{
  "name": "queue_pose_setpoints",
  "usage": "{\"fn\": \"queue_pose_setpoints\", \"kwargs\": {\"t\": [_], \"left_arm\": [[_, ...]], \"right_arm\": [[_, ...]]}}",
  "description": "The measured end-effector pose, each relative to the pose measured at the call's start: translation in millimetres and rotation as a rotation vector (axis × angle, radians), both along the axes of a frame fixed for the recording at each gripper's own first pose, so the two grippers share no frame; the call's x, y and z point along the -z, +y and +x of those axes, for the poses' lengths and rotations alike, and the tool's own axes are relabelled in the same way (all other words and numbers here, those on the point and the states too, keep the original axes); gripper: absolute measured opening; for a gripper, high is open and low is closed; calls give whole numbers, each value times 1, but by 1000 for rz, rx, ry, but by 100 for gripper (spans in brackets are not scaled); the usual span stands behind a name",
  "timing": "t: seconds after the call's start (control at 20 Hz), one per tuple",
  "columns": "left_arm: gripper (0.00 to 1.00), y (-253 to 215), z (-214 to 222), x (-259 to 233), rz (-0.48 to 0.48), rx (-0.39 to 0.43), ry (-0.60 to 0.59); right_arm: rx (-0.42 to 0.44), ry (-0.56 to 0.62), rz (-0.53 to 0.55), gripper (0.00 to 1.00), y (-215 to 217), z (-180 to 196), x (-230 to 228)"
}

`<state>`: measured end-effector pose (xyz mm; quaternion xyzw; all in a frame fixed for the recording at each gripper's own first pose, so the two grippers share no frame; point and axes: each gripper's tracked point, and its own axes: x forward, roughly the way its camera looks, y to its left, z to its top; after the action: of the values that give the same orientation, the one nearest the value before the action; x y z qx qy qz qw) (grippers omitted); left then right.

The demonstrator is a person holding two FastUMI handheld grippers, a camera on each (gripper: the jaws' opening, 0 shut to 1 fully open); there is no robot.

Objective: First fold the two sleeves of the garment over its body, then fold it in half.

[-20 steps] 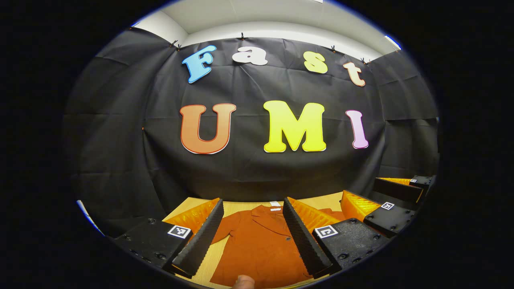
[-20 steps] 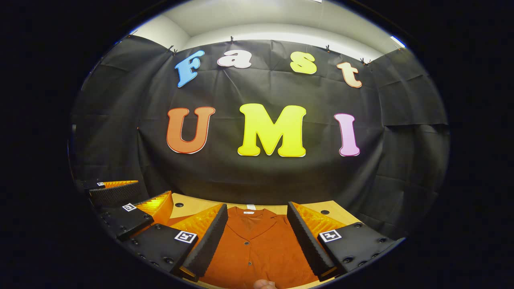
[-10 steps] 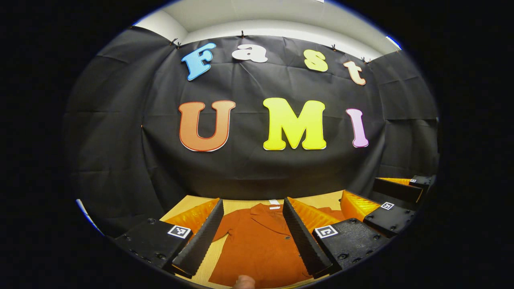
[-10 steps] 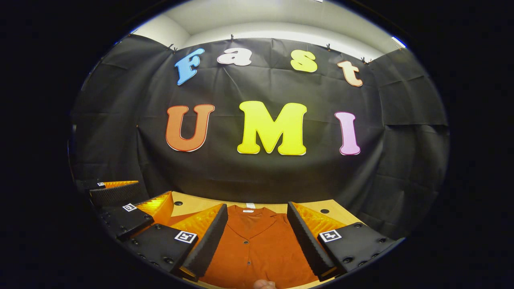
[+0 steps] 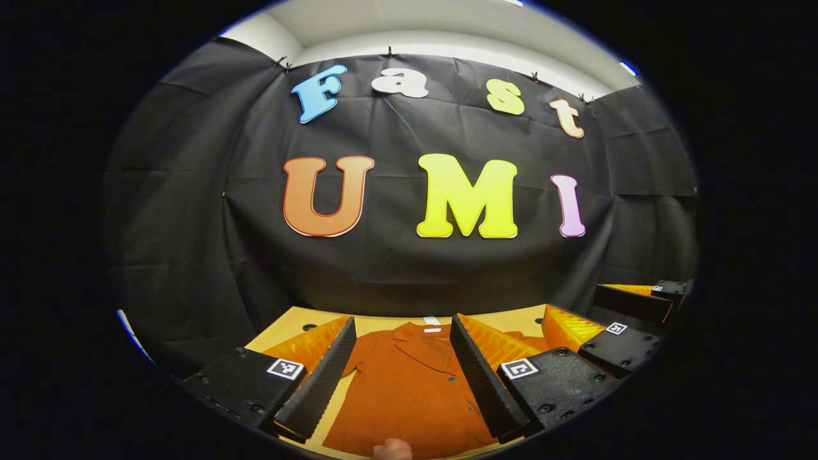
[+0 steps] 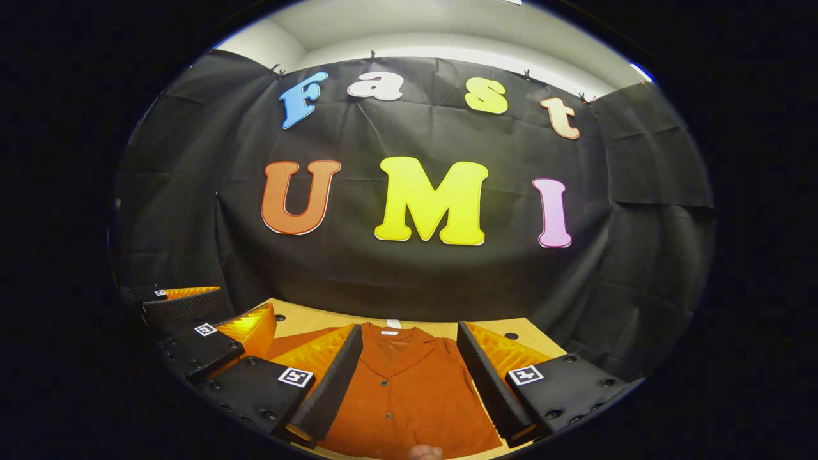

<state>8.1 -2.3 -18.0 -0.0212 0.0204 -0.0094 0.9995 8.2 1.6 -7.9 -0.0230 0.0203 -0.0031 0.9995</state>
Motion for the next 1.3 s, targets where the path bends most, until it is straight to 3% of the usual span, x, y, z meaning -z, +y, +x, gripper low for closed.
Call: {"fn": "queue_pose_setpoints", "kwargs": {"t": [0.3, 0.75, 1.3], "left_arm": [[96, -22, 5, 22, -15, 9, 55], [96, -49, 2, 83, 11, -2, 212], [96, -56, -24, 133, 24, -51, 389]], "right_arm": [[30, 20, 13, 95, -36, 16, 5], [222, 166, 86, 95, -178, 73, 55], [428, 472, 121, 95, -371, 126, 195]]}}
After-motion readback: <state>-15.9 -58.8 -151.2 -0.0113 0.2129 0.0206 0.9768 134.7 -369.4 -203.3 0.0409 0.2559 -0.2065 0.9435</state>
